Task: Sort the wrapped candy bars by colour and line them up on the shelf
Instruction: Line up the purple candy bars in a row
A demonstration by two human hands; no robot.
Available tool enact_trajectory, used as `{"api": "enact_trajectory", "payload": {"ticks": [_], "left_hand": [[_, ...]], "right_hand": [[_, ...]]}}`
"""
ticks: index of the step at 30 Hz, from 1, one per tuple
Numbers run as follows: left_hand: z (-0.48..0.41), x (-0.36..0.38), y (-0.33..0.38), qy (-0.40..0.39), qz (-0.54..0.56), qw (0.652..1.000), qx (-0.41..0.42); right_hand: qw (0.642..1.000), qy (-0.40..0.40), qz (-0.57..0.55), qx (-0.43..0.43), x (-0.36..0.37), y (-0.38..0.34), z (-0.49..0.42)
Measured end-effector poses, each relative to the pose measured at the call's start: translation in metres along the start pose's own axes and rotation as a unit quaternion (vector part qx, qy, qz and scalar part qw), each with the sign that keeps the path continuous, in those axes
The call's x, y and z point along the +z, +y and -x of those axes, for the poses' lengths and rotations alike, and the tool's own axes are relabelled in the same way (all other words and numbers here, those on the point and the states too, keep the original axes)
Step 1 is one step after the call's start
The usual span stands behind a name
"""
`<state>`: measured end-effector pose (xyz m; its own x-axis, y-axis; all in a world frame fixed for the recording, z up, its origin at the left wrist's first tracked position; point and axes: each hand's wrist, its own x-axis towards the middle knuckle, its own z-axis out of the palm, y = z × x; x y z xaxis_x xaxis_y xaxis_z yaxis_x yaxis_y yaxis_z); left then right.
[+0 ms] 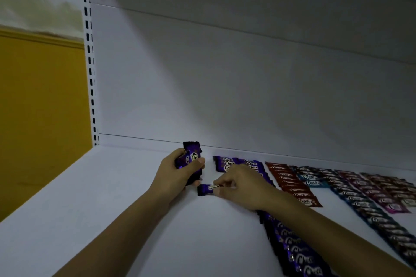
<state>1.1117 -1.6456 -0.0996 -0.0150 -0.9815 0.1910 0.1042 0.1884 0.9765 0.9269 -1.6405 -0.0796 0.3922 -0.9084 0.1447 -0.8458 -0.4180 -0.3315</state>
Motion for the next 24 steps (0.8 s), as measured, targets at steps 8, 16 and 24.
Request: {"api": "enact_trajectory", "payload": {"ticks": [8,16,24], "left_hand": [[0.001,0.001,0.004,0.001,0.032,0.999,-0.012],[0.000,0.003,0.004,0.008,0.019,1.000,-0.023],[-0.001,0.001,0.003,0.005,-0.009,1.000,-0.021]], "right_hand": [[0.987,0.088,-0.125,0.049,-0.008,0.002,-0.001],[0.996,0.081,0.025,0.038,-0.028,0.002,0.006],[0.998,-0.026,-0.043,0.042,-0.030,0.007,0.005]]}}
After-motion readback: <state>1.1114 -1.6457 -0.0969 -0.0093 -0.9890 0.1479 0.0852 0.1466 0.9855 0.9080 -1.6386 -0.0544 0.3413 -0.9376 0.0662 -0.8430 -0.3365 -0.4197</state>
